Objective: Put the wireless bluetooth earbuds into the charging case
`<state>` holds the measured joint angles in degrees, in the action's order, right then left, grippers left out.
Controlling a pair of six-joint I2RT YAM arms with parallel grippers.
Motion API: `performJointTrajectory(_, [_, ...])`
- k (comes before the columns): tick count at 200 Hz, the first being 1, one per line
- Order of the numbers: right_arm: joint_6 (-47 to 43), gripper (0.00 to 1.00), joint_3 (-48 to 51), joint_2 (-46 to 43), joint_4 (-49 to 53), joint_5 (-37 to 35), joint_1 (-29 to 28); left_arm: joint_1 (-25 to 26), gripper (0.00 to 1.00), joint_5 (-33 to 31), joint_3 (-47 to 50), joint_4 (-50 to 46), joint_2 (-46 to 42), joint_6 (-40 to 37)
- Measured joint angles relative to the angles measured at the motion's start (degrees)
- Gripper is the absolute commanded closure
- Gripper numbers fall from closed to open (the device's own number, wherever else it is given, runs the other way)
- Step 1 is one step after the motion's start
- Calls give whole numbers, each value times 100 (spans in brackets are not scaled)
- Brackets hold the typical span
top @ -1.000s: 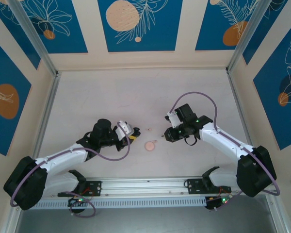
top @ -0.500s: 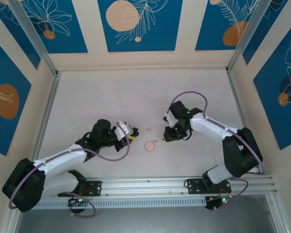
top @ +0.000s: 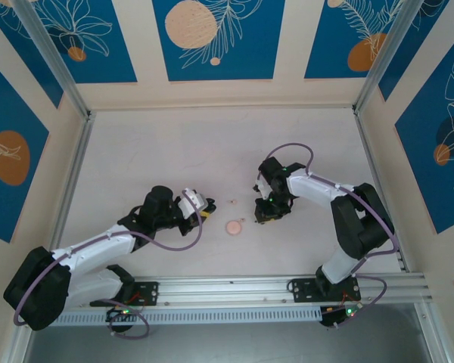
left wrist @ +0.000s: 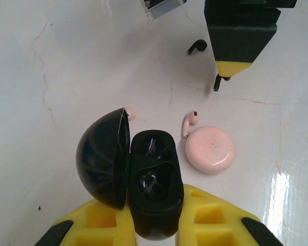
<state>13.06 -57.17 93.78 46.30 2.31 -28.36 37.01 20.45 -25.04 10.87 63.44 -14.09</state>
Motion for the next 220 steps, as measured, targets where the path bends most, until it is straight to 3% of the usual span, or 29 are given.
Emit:
performJointTrajectory(43, [0,67,-74,4,81,-57,0,0,86,0,0,2,4,0])
performJointTrajectory(99, [2,64,-160,-24,136,-68,0,0,86,-22,0,0,4,2])
performJointTrajectory(122, [59,57,-356,-101,133,-66,22,0,86,-83,0,0,0,4])
performJointTrajectory(220, [610,56,-610,157,146,179,20,0,86,-173,4,0,-306,26])
